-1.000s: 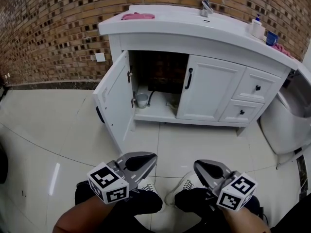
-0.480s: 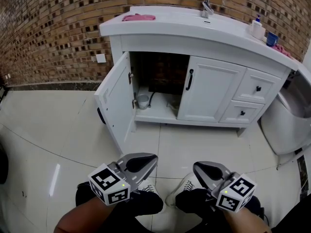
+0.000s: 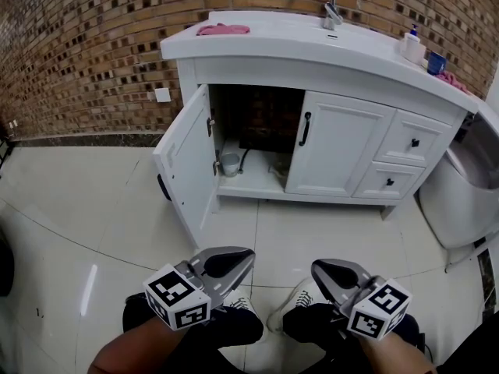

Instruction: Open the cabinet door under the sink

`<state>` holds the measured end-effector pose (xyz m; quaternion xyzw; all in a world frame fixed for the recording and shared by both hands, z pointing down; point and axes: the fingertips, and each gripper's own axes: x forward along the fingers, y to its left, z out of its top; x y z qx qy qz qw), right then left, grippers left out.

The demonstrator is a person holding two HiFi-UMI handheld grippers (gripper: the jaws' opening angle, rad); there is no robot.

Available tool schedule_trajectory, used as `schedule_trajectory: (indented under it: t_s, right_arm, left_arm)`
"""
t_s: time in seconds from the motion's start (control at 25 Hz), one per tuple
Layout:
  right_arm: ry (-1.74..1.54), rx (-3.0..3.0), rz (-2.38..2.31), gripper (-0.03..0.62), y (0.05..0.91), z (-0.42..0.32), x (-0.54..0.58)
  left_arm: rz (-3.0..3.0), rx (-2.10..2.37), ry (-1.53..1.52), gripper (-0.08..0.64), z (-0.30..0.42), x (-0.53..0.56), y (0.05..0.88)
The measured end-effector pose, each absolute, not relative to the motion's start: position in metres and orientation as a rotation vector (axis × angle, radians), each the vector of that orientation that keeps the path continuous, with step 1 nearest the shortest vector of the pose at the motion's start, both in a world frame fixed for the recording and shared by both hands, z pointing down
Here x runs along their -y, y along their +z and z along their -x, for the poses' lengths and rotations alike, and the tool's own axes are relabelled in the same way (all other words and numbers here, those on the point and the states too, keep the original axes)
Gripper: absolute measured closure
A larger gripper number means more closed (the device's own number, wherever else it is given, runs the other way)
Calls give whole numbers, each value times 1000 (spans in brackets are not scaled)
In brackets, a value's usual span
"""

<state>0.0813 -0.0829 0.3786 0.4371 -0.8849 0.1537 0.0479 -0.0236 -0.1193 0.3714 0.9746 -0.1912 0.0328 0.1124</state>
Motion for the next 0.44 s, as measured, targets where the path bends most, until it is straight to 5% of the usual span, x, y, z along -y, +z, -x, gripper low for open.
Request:
schedule_trajectory:
  t_s: [0.44]
  right_arm:
    - [479, 2697, -1329, 589, 380, -80, 84]
  left_arm:
    - [-2857, 574, 100, 552, 25, 122, 374]
